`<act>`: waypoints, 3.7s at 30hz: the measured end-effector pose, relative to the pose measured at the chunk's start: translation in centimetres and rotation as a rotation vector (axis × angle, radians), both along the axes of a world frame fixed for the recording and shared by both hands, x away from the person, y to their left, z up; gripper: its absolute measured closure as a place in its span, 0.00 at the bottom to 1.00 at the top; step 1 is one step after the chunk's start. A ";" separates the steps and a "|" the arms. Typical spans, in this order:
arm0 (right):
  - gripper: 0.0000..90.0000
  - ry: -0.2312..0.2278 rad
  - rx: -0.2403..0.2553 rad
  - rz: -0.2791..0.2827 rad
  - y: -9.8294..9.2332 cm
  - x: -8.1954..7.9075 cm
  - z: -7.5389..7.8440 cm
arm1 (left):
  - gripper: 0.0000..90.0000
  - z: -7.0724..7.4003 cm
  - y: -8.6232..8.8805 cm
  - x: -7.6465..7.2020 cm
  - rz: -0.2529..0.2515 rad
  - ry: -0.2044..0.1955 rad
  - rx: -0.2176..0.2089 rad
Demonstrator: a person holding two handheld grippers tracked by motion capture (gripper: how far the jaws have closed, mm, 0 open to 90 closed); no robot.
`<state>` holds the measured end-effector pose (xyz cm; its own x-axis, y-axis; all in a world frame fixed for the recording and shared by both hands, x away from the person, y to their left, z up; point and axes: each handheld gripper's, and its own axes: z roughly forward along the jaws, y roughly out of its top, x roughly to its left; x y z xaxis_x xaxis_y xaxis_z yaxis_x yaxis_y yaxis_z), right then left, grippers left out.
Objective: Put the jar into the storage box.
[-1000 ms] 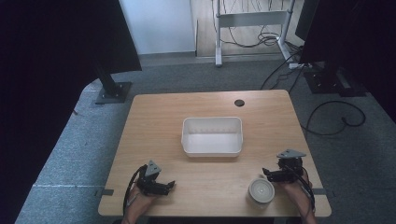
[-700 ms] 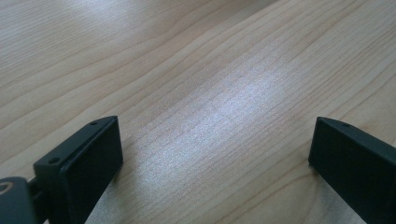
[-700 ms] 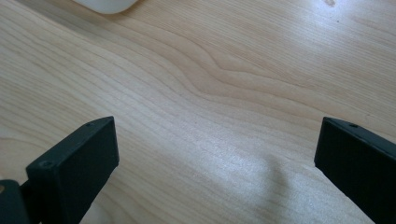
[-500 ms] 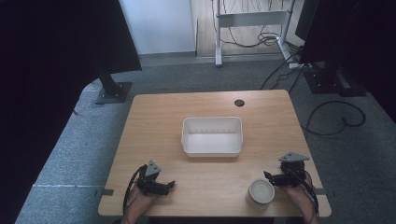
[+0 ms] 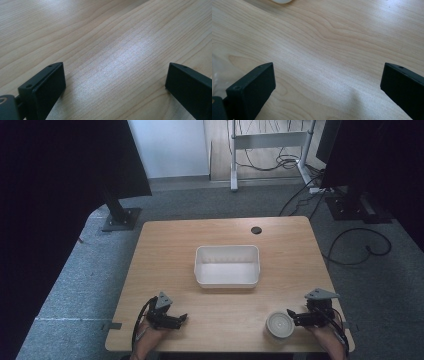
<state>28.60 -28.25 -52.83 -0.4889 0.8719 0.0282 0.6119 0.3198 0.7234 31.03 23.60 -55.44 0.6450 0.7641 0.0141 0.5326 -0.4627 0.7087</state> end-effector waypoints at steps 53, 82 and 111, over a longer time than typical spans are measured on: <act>0.01 -0.023 0.044 0.160 0.9 -8.3 0.3 | 0.03 0.0 0.0 0.0 0.000 0.000 0.000; 0.02 -0.037 0.040 0.267 5.3 -6.6 -0.1 | 0.03 0.0 0.0 0.0 0.000 0.000 0.001; 0.11 -0.057 -0.009 0.210 7.4 -5.4 0.2 | 0.03 0.0 0.0 0.0 0.002 0.000 0.000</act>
